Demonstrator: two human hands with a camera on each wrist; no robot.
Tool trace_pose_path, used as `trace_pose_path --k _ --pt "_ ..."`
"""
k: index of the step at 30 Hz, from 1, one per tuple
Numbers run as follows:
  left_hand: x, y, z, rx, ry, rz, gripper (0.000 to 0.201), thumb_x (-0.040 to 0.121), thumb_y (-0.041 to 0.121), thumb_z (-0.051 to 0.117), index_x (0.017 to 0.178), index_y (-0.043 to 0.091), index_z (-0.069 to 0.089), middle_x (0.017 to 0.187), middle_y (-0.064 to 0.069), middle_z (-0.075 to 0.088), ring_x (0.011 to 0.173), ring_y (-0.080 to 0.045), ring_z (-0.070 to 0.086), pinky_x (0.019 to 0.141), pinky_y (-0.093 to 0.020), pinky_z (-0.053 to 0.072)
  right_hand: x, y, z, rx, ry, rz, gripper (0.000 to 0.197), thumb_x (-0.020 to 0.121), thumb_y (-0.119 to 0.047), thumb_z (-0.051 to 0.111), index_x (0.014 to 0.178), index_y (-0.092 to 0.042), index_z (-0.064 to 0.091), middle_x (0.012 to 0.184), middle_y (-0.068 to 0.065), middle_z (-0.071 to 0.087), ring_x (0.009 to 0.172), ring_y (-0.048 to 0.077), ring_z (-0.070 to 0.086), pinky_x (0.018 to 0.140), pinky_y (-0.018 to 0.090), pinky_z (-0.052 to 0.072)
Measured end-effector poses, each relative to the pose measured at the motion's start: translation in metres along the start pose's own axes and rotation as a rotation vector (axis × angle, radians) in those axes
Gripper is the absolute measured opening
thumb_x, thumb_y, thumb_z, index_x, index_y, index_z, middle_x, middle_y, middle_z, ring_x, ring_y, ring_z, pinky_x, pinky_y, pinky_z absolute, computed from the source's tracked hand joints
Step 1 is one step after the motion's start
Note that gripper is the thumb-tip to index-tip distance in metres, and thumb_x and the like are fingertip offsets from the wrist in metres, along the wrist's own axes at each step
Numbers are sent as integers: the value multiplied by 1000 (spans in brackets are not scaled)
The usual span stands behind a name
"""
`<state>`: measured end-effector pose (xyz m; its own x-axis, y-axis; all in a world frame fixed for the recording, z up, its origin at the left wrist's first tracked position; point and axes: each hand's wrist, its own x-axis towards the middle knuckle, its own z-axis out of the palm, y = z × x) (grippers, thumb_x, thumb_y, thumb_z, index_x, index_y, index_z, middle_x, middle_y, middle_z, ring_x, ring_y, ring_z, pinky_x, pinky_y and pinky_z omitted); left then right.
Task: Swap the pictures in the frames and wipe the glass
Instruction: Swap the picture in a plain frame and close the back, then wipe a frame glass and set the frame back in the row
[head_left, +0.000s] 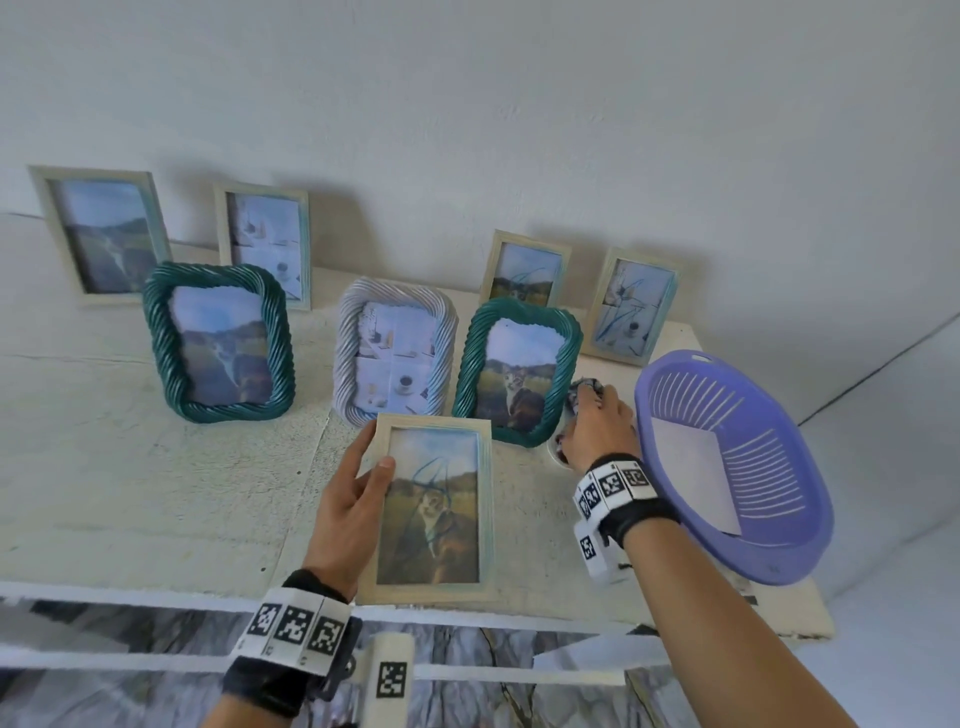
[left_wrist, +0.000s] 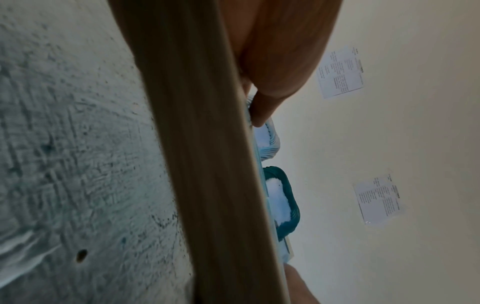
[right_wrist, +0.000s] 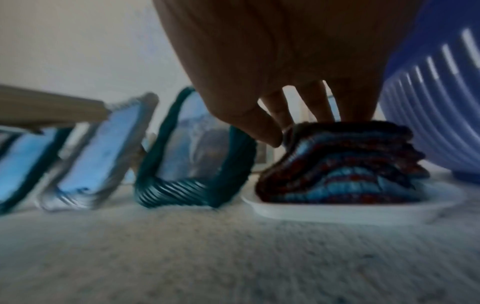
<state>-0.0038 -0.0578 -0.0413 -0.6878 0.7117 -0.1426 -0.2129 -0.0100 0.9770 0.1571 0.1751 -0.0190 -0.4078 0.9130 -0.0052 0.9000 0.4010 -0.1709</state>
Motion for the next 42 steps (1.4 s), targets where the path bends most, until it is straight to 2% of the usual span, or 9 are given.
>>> trace_pose_path --k 3,7,13,17,22,27,31,36,42 --pt "3 -3 -6 17 -25 28 46 99 23 51 143 35 43 102 0 75 109 -26 65 103 -54 44 10 0 6 17 -93 48 57 86 -14 60 137 -15 36 134 18 42 118 41 47 96 46 43" --pt "10 -10 -13 18 -67 54 55 85 56 58 137 54 42 96 -3 53 91 -23 53 100 -49 43 3 -1 5 -22 -32 44 62 87 -14 62 140 -4 31 129 21 45 111 40 53 90 42 46" --pt "11 -6 -9 32 -114 73 50 99 25 48 147 35 36 114 8 69 111 -14 62 107 -46 41 -44 -3 -11 77 32 8 51 92 -10 50 141 -4 33 123 21 49 100 37 57 82 39 48" --pt "13 -6 -8 44 -150 86 52 94 47 55 143 48 36 116 11 55 108 -11 55 103 -35 37 -87 -10 -19 205 136 -2 38 91 -7 51 129 -2 50 117 20 54 97 34 56 72 27 39" --pt "17 -11 -7 104 -187 111 55 92 58 49 144 50 34 98 5 44 92 -16 45 88 -37 37 -131 -55 -19 448 235 -302 29 83 -23 45 107 -11 55 109 5 54 93 19 51 74 20 44" --pt "7 -2 0 263 -105 228 49 101 19 45 148 25 33 53 10 28 48 -3 26 48 -15 26 -133 -90 -2 278 180 -347 29 87 -31 57 112 -16 57 112 3 58 92 23 50 72 30 50" --pt "5 -1 -2 308 -71 258 49 101 11 46 148 18 35 47 12 30 44 -3 26 46 -13 24 -131 -94 7 279 166 -396 45 76 -2 72 119 -13 62 115 7 61 93 27 53 81 36 53" --pt "7 1 -10 335 -28 263 48 100 10 47 147 15 38 46 13 29 44 -3 26 45 -13 24 -149 -89 4 314 54 -631 37 81 -4 60 116 -16 66 122 0 58 93 18 46 84 16 36" --pt "0 6 -5 321 -46 283 50 101 10 46 148 17 33 48 12 30 45 -4 27 46 -14 24 -128 -97 -18 176 224 -630 45 59 6 81 101 -6 70 102 8 66 84 23 51 66 38 56"
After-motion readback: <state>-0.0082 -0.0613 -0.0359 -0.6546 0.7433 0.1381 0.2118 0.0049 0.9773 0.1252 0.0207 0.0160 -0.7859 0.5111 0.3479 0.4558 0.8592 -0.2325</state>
